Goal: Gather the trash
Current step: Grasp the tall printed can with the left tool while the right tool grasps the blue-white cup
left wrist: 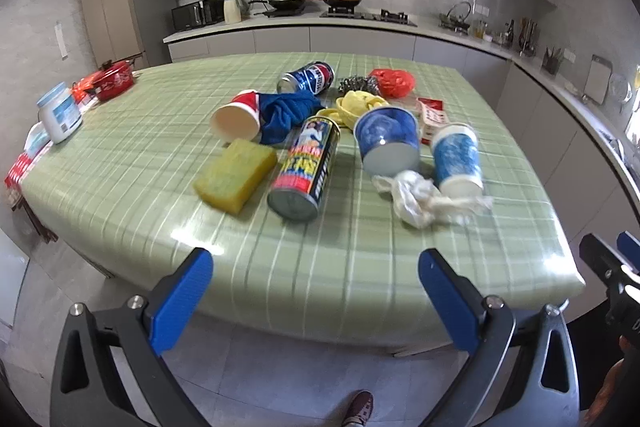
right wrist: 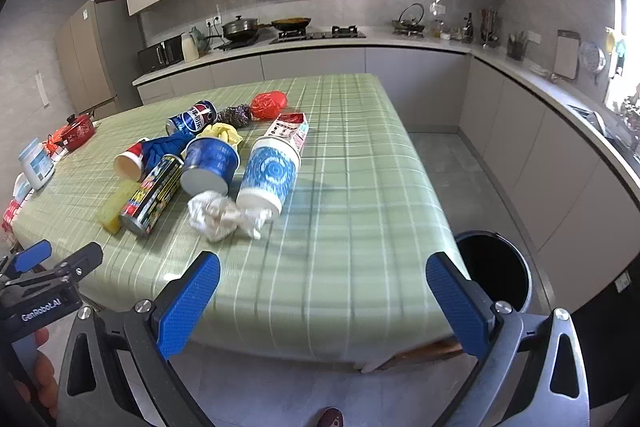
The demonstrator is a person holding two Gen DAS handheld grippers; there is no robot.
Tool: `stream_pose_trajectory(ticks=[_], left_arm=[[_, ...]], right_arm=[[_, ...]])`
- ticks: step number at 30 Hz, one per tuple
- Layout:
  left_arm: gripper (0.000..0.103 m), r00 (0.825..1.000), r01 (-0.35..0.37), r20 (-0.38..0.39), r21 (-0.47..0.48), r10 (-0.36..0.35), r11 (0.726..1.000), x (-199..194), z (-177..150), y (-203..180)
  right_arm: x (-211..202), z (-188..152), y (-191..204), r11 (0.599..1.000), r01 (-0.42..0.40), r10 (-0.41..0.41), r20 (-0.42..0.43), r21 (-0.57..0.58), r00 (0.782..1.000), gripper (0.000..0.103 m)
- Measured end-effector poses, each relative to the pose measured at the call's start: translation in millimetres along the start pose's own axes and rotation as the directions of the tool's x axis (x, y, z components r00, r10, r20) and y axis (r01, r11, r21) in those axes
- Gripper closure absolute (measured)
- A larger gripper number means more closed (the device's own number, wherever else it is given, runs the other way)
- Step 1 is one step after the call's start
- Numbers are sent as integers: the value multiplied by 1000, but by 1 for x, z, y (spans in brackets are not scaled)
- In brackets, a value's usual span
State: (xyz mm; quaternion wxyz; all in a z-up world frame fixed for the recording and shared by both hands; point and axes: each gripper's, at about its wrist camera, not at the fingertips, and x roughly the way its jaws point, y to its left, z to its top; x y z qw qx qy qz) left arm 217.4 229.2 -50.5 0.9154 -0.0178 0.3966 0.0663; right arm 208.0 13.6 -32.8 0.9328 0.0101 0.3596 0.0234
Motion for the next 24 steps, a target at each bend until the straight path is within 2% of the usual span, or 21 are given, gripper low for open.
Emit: stream_pose_trajectory(ticks=[9, 13, 18, 24], left_arm=[[6, 998, 27, -52, 41, -25, 999, 60, 36, 7], [13, 994, 74, -79, 60, -70, 995, 87, 49, 11], [29, 985, 121, -133, 117, -106, 986, 119, 57, 9], [32, 980, 140, -164, 143, -116, 980, 137, 59, 12]], right_arm=[[64, 45, 17, 1000, -8, 8, -23, 1, 1000, 0], [93, 56, 29, 1000, 16, -15, -39, 23, 999, 0], [127, 67, 39, 998, 27, -23, -68, 52, 997, 0], [154, 72, 49, 998, 32, -26, -97, 58, 995, 0]])
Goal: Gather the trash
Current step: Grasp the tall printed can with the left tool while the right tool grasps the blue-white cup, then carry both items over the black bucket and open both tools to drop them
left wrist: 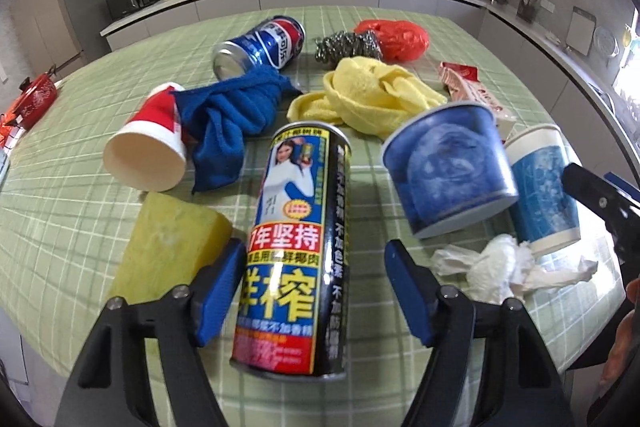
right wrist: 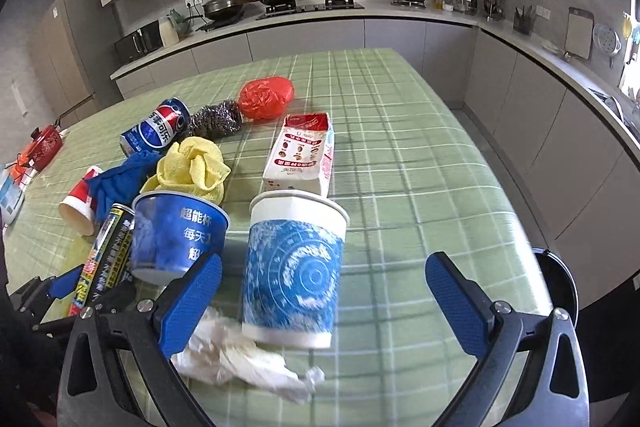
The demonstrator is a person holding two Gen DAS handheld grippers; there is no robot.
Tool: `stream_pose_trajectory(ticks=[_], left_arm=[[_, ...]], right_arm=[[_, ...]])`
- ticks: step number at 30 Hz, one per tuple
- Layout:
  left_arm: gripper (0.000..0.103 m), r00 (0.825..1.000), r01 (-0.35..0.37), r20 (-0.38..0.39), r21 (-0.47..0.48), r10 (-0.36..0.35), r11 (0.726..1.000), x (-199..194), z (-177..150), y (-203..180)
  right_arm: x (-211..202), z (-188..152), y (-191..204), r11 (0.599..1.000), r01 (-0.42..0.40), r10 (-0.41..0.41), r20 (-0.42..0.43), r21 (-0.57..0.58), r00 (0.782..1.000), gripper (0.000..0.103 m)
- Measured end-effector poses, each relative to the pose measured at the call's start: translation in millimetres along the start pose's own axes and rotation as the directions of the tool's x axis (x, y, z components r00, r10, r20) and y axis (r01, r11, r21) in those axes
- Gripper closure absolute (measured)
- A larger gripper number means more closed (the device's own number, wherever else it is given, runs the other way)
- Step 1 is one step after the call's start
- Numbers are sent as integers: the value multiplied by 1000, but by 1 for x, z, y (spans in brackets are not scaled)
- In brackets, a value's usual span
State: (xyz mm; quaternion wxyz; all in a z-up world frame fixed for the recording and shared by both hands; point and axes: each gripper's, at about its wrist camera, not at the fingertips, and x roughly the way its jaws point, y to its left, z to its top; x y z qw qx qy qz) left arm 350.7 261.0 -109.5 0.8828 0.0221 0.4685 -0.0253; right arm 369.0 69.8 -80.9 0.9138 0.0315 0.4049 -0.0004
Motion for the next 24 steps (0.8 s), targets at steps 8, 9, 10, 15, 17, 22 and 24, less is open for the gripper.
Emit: stream_pose_trajectory(ticks=[8, 9, 10, 15, 17, 22, 24], left_arm=[[49, 999, 28, -18, 6, -27, 1000, 11, 0, 5], [49, 1000, 27, -16, 9, -27, 1000, 10, 1, 5], [49, 999, 29, -13, 11, -29, 1000, 10, 0, 5], [49, 999, 43, 4, -23, -43, 999, 4, 1, 14], [49, 999, 46, 29, -40, -45, 998, -4, 2, 18], [49, 993, 41, 115, -52, -35, 998, -35, 16, 23], [49, 988, 58, 143, -40, -52, 998, -48, 23, 19]], right_arm=[[31, -2, 2, 999, -31, 32, -75, 17, 997, 20], [34, -2, 2, 999, -41, 43, -85, 19, 995, 27], [36, -3, 2, 999, -48, 50, -91, 20, 995, 38], [34, -2, 2, 998, -61, 62, -70, 9, 996, 41], [27, 0, -1, 998, -60, 61, -49, 12, 997, 42], [1, 7, -15, 999, -42, 41, 18, 31, 999, 42], [-12, 8, -25, 999, -26, 24, 41, 48, 999, 42]])
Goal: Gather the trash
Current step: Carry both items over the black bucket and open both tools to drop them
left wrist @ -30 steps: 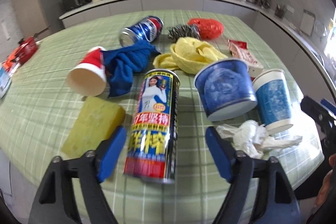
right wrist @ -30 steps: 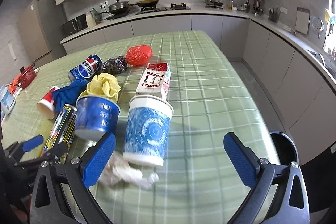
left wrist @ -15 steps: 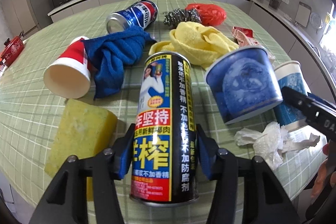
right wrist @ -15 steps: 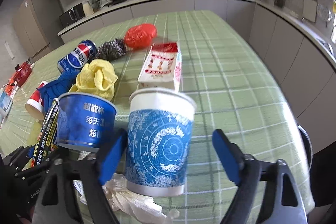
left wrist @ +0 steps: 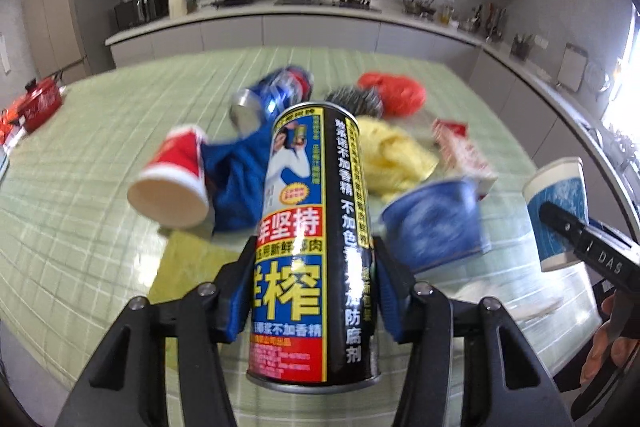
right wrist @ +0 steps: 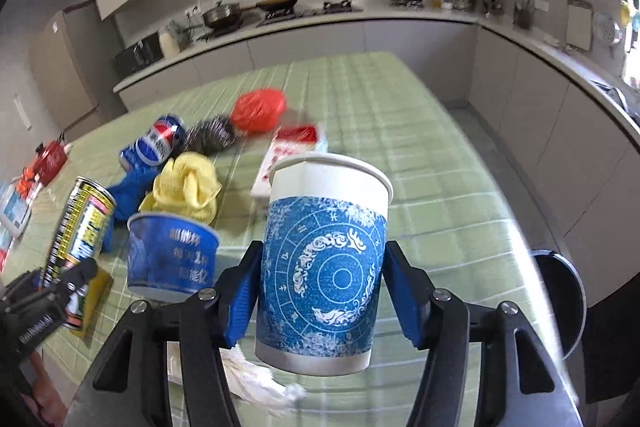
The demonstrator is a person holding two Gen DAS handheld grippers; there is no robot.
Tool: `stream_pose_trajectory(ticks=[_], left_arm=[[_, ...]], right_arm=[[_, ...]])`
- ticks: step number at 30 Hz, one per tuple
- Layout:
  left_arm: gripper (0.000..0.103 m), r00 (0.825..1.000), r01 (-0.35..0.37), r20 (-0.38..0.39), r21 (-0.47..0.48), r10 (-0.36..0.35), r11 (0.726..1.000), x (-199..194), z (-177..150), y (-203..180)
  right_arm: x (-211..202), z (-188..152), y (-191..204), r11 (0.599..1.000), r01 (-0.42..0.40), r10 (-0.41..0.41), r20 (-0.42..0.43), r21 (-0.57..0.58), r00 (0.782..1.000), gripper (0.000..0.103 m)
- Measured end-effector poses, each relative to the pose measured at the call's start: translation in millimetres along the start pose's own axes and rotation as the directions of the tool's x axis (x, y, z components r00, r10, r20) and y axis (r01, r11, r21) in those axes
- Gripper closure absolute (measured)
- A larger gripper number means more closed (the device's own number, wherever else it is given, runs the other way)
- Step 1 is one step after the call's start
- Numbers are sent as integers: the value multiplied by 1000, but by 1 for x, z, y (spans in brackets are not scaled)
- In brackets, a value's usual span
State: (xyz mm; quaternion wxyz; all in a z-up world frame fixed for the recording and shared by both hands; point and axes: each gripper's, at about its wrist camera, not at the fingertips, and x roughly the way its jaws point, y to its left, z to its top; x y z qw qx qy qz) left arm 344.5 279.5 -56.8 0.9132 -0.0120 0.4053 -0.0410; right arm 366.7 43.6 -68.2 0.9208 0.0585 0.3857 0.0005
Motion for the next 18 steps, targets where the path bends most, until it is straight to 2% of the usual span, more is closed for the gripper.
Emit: stream_pose_trajectory(ticks=[6, 10, 14, 18], left_arm=[[49, 994, 104, 30, 69, -106, 992, -18, 10, -50], [49, 983, 179, 7, 109, -181, 978, -15, 7, -96], [49, 970, 240, -15, 152, -241, 959, -10, 1, -157], [49, 962, 271, -29, 177, -270, 946, -3, -11, -228]], right_arm=[[-37, -1, -48, 996, 65, -67, 33, 67, 997, 42], [-55, -5, -90, 989, 100, -105, 40, 113, 994, 42], [-72, -12, -150, 977, 140, -149, 44, 163, 988, 42], [-74, -23, -232, 967, 163, -167, 8, 198, 986, 42]])
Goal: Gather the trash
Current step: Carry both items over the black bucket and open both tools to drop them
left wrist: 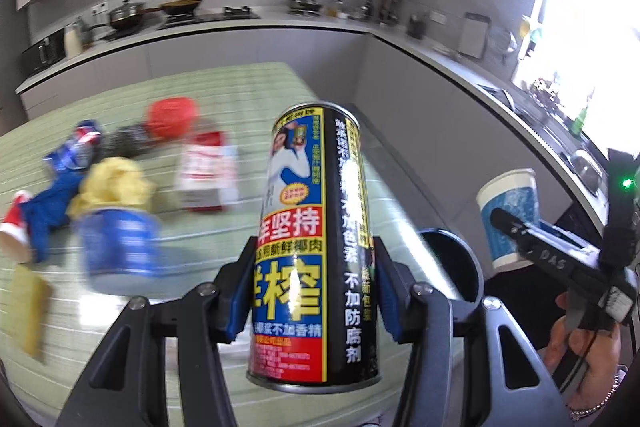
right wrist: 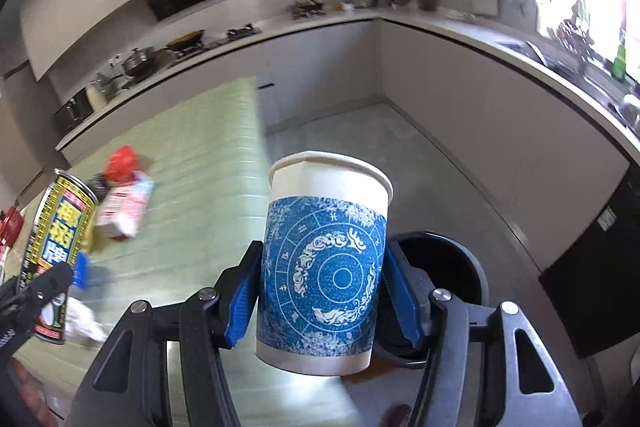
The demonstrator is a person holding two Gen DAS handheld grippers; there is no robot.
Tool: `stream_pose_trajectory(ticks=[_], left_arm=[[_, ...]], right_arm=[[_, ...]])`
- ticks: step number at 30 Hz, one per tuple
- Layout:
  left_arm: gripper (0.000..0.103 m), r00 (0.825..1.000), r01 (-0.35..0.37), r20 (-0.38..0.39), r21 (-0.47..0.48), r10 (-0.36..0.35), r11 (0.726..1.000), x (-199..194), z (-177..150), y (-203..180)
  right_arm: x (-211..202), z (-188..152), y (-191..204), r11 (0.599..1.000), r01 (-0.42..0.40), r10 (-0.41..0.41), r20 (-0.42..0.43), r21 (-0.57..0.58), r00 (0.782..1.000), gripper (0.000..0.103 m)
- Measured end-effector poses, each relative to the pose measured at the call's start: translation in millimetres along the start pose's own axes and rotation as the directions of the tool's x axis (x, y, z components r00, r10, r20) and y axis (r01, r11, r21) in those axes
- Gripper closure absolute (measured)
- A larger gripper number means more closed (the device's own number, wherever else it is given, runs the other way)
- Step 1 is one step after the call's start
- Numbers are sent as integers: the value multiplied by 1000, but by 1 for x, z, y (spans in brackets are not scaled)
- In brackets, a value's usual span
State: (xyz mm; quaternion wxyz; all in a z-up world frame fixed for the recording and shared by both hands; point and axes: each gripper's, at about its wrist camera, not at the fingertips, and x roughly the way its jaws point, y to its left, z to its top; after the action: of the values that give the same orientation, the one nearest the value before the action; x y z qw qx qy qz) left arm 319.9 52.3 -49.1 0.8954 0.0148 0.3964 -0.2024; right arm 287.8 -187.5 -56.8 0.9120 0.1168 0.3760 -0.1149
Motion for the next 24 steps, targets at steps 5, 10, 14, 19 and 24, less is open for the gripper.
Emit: stream_pose_trajectory(ticks=[5, 10, 14, 19, 24], left_arm=[[49, 998, 33, -60, -18, -34, 999, 48, 4, -78], [49, 994, 36, -101, -26, -39, 999, 93, 4, -137], [49, 992, 18, -128, -20, -21, 1000, 110, -6, -165], [49, 986, -16, -163, -11, 14, 1000, 134, -14, -184], [49, 974, -14, -226, -2, 14, 1000, 168, -30, -204]], right_arm=[[42, -1, -88, 1000, -11, 8, -117, -27, 993, 42], [92, -12, -134, 997, -56, 43, -222, -52, 974, 42], [122, -22, -152, 994, -92, 72, -274, -61, 959, 40], [148, -28, -171, 994, -96, 77, -294, -51, 953, 27], [151, -27, -199, 997, -79, 70, -261, -23, 963, 27]])
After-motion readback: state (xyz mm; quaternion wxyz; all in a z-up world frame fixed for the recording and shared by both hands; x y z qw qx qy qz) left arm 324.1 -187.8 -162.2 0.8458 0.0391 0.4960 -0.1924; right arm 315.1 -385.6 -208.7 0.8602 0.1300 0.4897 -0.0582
